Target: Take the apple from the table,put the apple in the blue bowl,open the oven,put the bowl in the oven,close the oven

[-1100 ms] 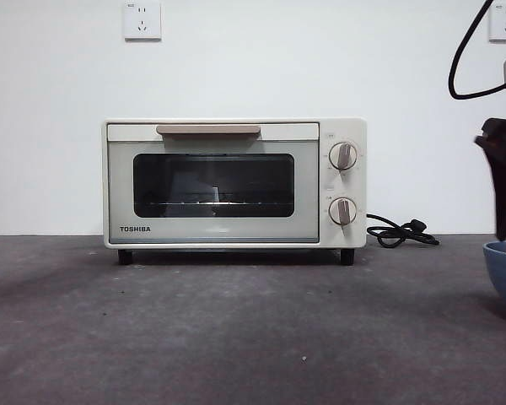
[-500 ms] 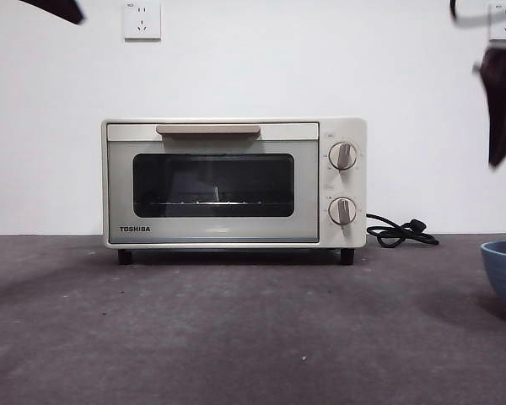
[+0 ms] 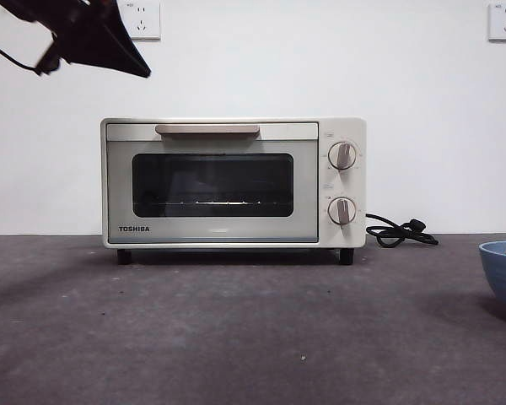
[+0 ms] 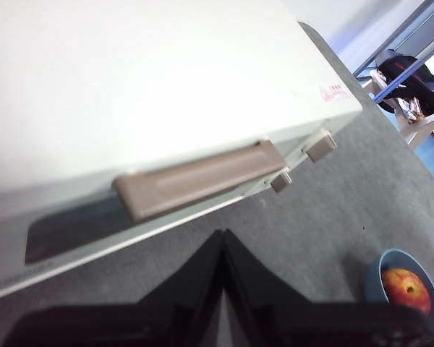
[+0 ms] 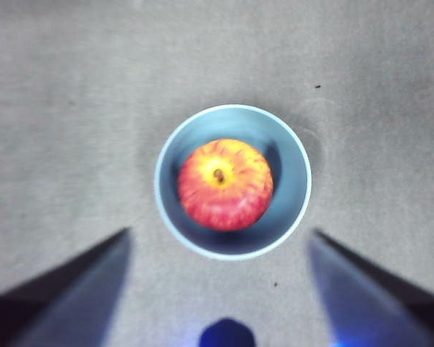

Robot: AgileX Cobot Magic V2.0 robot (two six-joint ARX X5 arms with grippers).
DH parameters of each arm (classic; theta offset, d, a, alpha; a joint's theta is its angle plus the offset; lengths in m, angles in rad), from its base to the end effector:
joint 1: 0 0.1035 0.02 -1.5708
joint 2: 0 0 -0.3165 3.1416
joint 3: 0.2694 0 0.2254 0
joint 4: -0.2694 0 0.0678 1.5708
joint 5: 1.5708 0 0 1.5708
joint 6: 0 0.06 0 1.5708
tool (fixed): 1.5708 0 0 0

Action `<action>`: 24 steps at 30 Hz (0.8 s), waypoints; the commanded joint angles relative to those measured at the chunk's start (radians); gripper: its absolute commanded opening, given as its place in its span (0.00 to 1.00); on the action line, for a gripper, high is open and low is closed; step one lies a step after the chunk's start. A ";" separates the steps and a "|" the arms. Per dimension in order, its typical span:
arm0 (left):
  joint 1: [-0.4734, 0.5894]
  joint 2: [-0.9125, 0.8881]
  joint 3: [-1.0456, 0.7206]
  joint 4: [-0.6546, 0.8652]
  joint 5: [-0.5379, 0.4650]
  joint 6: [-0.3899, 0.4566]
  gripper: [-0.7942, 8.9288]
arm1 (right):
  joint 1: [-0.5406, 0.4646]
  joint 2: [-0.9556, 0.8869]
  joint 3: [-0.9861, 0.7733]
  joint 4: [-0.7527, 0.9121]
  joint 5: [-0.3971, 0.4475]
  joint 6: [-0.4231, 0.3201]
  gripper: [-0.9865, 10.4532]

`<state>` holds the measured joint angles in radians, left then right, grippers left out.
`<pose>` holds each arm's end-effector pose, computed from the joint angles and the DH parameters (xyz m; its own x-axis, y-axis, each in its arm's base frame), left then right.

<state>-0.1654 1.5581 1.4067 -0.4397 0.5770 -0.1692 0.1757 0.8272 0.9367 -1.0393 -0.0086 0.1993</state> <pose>0.3279 -0.0879 0.3807 0.5966 -0.6527 -0.4670 0.4839 0.7568 -0.4395 0.0901 0.0165 0.3174 0.5873 0.1130 -0.8015 -0.0200 0.9919 0.1252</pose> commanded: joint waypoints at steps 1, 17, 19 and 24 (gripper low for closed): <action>-0.013 0.057 0.053 0.011 0.007 -0.008 0.08 | 0.002 -0.064 0.001 -0.016 -0.004 0.019 0.08; -0.084 0.274 0.187 0.014 -0.062 0.014 0.08 | 0.002 -0.220 0.002 -0.115 -0.014 0.069 0.08; -0.090 0.289 0.187 0.014 -0.106 0.006 0.08 | 0.002 -0.223 0.002 -0.121 -0.014 0.072 0.08; -0.095 0.309 0.187 -0.021 -0.133 0.016 0.08 | 0.002 -0.224 0.003 -0.118 -0.018 0.089 0.08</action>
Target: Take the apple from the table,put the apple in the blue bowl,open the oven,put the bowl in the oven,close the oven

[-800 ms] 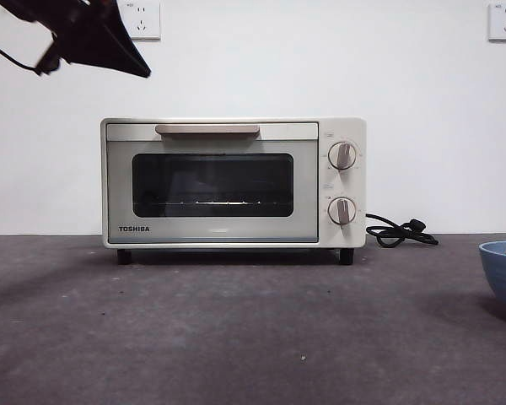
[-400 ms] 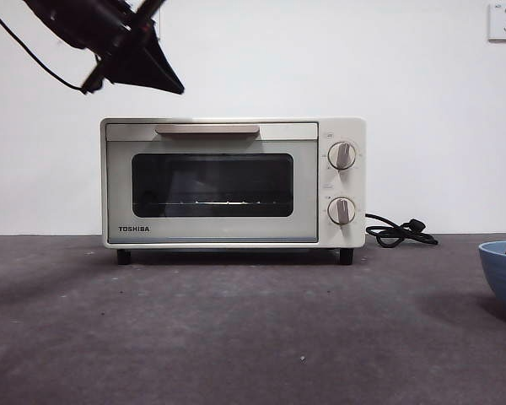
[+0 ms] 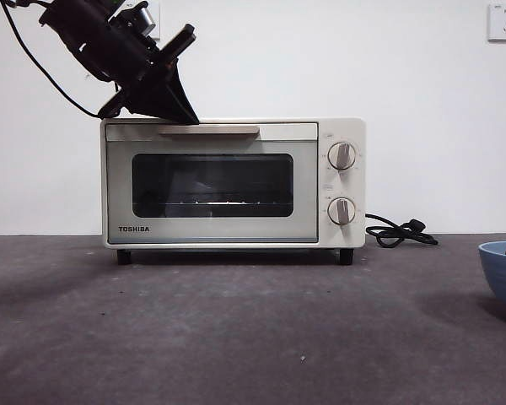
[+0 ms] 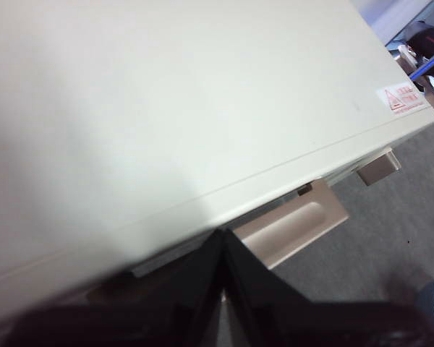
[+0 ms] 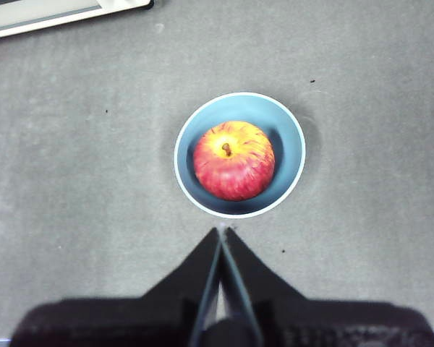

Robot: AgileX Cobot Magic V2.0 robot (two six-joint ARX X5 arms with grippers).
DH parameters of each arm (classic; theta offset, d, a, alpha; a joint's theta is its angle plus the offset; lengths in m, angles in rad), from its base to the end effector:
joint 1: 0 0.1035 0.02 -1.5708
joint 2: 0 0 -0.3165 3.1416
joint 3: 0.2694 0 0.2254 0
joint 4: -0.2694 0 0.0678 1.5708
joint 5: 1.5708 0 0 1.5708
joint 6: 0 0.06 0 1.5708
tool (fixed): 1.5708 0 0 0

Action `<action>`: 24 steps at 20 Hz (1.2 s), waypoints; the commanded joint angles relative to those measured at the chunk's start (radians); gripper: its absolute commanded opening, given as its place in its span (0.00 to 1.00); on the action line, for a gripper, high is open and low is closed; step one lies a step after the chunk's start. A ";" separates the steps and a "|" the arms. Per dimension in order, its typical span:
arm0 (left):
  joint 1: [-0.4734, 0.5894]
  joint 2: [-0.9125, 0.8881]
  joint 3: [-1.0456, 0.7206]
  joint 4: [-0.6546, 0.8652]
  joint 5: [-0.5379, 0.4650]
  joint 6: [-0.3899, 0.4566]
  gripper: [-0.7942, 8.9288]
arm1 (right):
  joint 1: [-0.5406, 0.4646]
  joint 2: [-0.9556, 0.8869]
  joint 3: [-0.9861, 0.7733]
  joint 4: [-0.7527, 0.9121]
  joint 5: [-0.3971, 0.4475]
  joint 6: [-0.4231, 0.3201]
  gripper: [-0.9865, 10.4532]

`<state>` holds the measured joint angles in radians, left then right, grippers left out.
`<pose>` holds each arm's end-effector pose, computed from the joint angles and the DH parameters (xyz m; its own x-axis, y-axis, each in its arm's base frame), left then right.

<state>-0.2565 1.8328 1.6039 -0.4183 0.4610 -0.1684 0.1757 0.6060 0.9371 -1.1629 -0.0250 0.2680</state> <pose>0.4035 -0.1334 0.3450 0.5783 -0.6116 -0.5400 0.4647 0.7909 -0.3981 0.0311 0.0071 0.3167 0.6586 0.1423 -0.7389 0.0082 0.9805 0.1962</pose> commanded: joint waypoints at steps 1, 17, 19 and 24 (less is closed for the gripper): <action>-0.005 0.037 -0.011 -0.053 -0.022 0.018 0.08 | 0.002 -0.002 0.002 0.008 -0.002 0.020 0.08; -0.115 0.040 -0.011 -0.266 -0.239 0.179 0.08 | 0.002 -0.002 0.002 0.042 -0.011 0.056 0.08; -0.124 0.039 -0.011 -0.285 -0.240 0.180 0.08 | 0.002 -0.002 0.002 0.044 -0.028 0.056 0.08; -0.130 0.007 -0.038 -0.303 -0.262 0.198 0.08 | 0.002 -0.002 0.002 0.041 -0.039 0.055 0.08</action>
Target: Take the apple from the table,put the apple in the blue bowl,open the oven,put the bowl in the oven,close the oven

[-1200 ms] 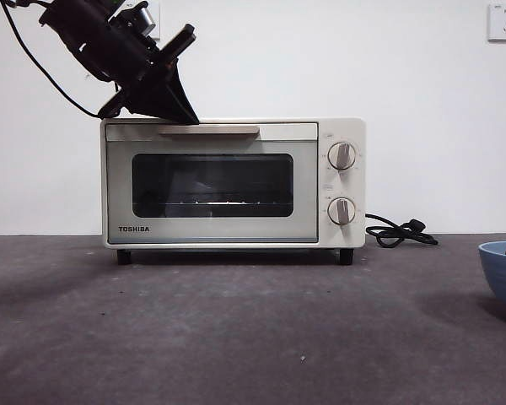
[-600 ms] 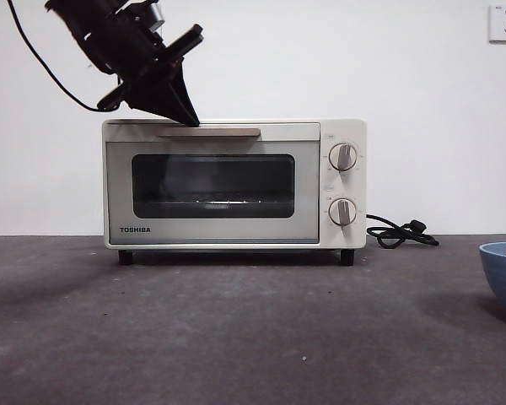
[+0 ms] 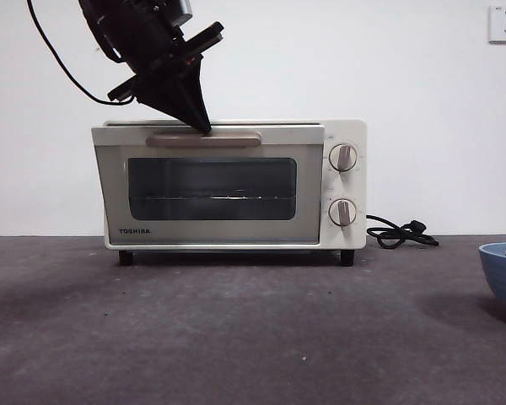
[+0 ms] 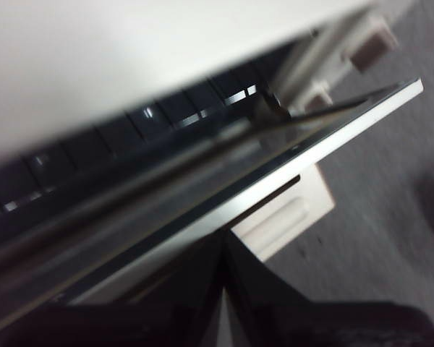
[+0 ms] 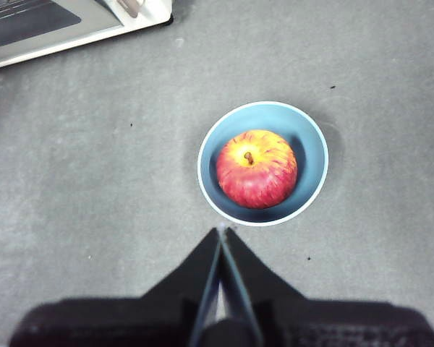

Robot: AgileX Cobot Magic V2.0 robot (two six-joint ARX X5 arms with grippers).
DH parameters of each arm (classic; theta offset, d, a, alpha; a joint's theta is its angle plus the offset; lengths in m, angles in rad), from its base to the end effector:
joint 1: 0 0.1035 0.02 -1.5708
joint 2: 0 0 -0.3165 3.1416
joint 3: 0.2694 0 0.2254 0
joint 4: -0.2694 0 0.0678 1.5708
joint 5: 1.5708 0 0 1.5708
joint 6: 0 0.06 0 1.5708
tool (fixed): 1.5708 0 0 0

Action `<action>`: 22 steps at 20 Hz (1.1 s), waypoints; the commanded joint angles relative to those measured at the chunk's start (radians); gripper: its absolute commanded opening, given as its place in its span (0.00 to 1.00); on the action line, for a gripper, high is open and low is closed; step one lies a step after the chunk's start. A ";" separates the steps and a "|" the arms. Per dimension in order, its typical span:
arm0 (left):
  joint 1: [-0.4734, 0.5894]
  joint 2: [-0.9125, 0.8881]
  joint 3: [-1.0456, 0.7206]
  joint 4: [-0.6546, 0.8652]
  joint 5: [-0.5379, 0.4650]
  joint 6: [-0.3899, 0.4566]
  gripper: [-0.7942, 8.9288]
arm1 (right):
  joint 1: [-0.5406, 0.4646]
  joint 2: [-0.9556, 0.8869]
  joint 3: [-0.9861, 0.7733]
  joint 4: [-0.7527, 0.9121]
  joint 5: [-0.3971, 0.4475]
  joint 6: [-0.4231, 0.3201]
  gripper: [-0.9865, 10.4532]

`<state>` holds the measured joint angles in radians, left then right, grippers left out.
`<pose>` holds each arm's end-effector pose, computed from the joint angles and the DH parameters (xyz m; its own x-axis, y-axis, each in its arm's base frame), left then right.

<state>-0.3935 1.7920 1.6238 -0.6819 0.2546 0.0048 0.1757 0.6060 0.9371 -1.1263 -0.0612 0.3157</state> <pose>0.3606 -0.1661 0.3405 0.4933 -0.4775 -0.7271 0.5279 0.8287 -0.1861 0.0340 0.0098 0.3200 0.6774 0.1824 -0.7127 0.0124 0.9658 0.2589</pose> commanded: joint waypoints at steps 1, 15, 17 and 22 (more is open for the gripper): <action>0.008 0.039 -0.068 -0.036 -0.061 0.025 0.08 | 0.002 -0.002 0.002 0.004 -0.003 0.008 0.08; -0.002 -0.021 -0.335 0.124 -0.072 -0.015 0.08 | 0.002 -0.002 0.002 0.001 -0.003 0.003 0.08; -0.013 -0.021 -0.373 0.169 -0.072 -0.032 0.08 | 0.002 -0.002 0.002 0.000 -0.003 -0.002 0.08; -0.030 -0.021 -0.388 0.195 -0.064 -0.054 0.08 | 0.002 -0.002 0.002 -0.004 -0.003 -0.001 0.08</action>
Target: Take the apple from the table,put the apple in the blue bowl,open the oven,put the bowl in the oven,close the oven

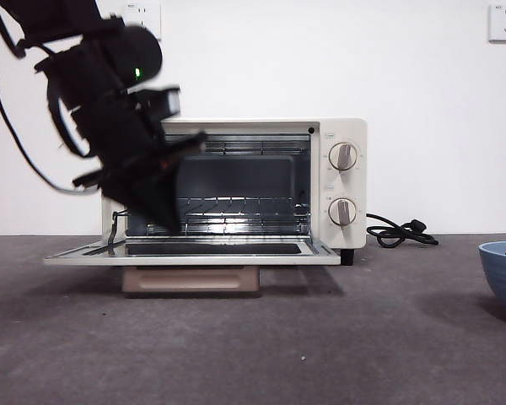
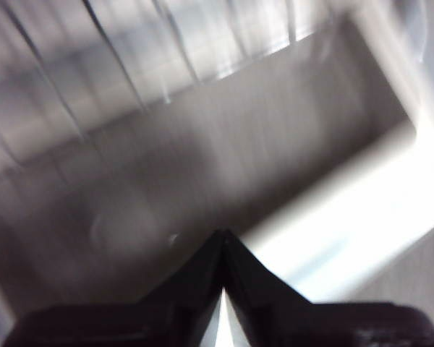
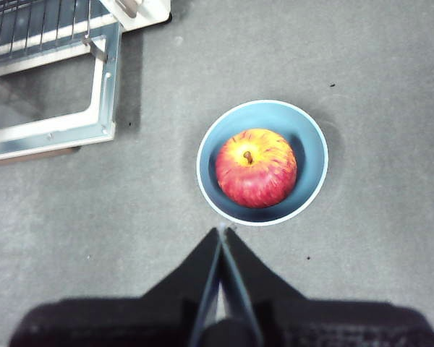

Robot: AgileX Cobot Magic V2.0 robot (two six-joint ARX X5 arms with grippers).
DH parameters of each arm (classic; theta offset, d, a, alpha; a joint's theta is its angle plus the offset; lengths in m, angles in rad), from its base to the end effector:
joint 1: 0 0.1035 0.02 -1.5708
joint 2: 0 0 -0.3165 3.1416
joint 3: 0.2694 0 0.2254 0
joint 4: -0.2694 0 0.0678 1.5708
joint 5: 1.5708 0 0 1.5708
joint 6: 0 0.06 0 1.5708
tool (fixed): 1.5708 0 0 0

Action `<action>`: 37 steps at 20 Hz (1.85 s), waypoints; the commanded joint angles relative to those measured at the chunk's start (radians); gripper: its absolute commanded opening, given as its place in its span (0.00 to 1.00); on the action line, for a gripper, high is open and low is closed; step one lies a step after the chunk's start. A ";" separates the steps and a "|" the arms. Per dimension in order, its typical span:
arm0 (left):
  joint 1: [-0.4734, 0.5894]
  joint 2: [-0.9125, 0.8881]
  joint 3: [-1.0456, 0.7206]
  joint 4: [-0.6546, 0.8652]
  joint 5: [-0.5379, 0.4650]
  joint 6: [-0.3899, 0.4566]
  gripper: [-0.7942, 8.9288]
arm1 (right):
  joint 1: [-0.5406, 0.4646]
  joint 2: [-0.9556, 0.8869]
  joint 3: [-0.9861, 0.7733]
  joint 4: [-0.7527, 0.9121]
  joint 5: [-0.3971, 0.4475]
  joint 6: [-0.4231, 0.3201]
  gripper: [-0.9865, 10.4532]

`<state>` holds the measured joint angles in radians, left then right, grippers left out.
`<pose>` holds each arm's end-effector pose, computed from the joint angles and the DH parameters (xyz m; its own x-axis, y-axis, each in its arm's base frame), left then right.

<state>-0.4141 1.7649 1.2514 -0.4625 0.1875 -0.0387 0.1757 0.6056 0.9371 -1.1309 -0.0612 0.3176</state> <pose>0.3349 -0.1594 0.2546 0.4290 -0.3922 -0.8137 0.4612 0.8697 -0.1760 0.0335 0.0097 0.3196 0.6744 0.1818 -0.7156 0.0148 0.9657 0.2594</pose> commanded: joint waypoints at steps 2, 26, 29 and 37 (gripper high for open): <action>-0.016 0.006 -0.016 -0.039 0.016 -0.010 0.08 | 0.002 -0.002 0.002 -0.005 -0.003 -0.003 0.08; -0.123 -0.534 -0.016 -0.450 0.021 0.082 0.08 | -0.047 0.341 -0.141 0.106 0.209 0.123 0.31; -0.123 -0.605 -0.016 -0.514 0.021 0.095 0.08 | -0.148 0.415 -0.141 0.161 0.175 0.080 0.31; -0.123 -0.742 -0.016 -0.562 0.021 0.095 0.08 | -0.269 0.589 -0.141 0.276 -0.021 0.038 0.31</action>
<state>-0.5335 1.0225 1.2449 -1.0248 0.2104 0.0444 -0.0921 1.1923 0.8062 -0.8585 -0.0795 0.3660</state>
